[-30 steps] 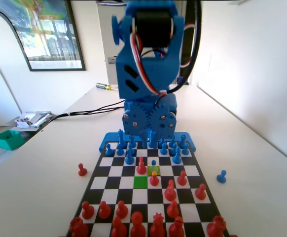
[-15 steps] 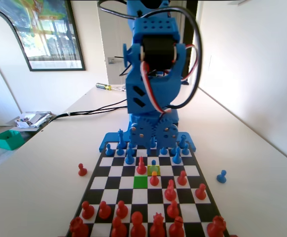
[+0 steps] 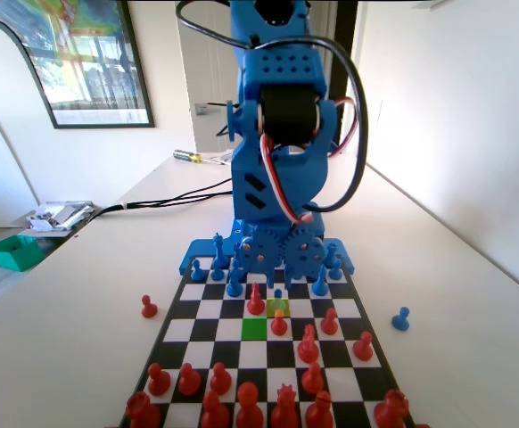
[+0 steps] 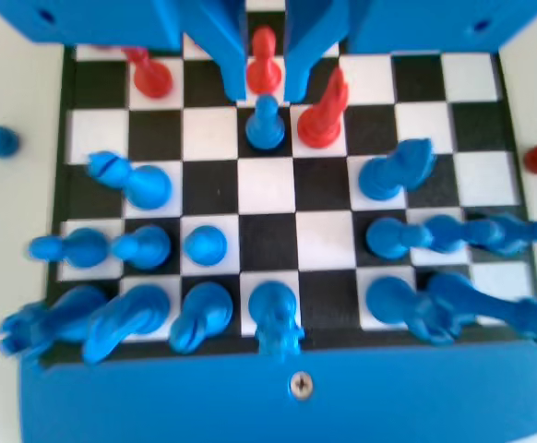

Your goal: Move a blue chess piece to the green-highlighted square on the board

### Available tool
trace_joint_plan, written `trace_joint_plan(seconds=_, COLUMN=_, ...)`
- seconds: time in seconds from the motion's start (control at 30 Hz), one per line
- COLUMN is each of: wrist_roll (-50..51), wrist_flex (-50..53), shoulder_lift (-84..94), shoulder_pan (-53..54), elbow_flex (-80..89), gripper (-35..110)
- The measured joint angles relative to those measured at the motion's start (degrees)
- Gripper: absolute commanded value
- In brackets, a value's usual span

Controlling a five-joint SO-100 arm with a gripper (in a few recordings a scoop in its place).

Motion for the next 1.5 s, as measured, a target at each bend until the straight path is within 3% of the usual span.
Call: trace_joint_plan(seconds=1.5, wrist_roll=-1.14, wrist_flex=-3.78, shoulder_lift=-6.94, shoulder_pan=0.62, elbow_flex=-2.64, gripper=9)
